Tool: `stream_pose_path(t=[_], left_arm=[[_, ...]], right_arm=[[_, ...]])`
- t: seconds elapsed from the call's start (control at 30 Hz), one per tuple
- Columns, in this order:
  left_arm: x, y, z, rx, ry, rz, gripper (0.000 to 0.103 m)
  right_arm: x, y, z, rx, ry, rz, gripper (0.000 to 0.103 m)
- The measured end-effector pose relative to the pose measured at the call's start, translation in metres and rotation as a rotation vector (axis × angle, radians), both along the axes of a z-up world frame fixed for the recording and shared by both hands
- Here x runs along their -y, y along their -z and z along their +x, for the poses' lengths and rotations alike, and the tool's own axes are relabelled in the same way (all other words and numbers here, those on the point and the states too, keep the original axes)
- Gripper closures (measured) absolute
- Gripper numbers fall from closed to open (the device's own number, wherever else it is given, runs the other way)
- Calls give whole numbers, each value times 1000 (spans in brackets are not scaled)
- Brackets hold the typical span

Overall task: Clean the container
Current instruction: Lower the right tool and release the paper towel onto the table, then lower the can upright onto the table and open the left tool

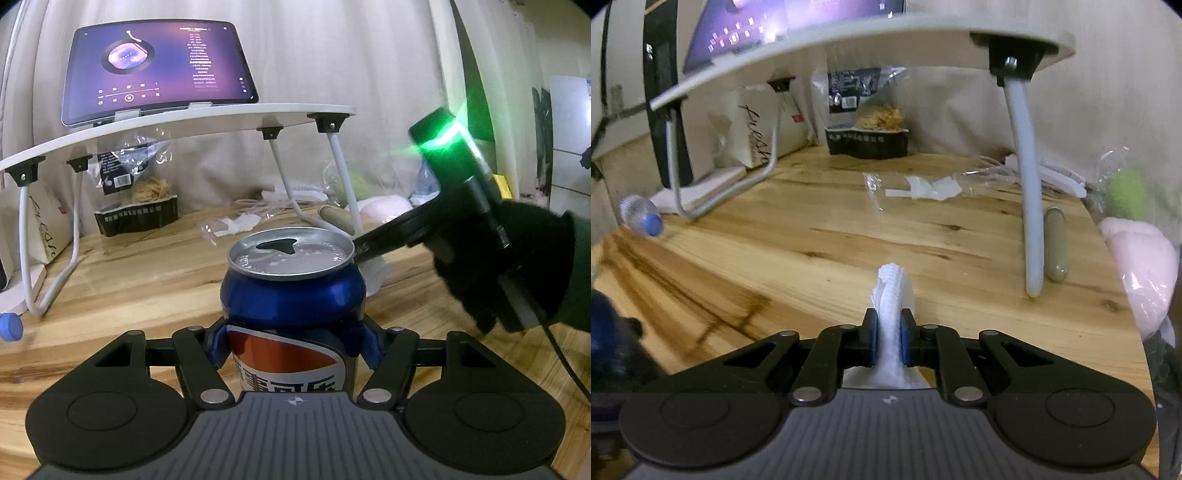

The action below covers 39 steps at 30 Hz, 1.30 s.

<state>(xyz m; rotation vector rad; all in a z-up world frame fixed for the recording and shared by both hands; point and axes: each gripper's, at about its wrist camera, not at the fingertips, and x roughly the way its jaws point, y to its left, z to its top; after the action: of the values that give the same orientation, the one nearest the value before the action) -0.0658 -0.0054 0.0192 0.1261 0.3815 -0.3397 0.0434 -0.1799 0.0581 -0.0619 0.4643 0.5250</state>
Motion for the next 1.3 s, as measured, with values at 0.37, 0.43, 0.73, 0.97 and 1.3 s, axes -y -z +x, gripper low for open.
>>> stream_pose_path(t=[0.37,0.43,0.73,0.97,1.3], left_arm=[[-1,-1,1,-1,-21,0,35],[-4,-1,1,0,-36,-16,35],[-10,-7,39,-20,-167,-37,35],[-4,-9,84,-48,-272,-14,35],[-2,-3,114,-39,-359,7,35]], right_arm=[[24,23,15,-5,117,-14,12],[33,23,1,-10,122,12,8],[44,40,-23,-83,137,6,0],[46,42,-20,-117,142,14,0],[47,52,-15,-178,127,17,0]])
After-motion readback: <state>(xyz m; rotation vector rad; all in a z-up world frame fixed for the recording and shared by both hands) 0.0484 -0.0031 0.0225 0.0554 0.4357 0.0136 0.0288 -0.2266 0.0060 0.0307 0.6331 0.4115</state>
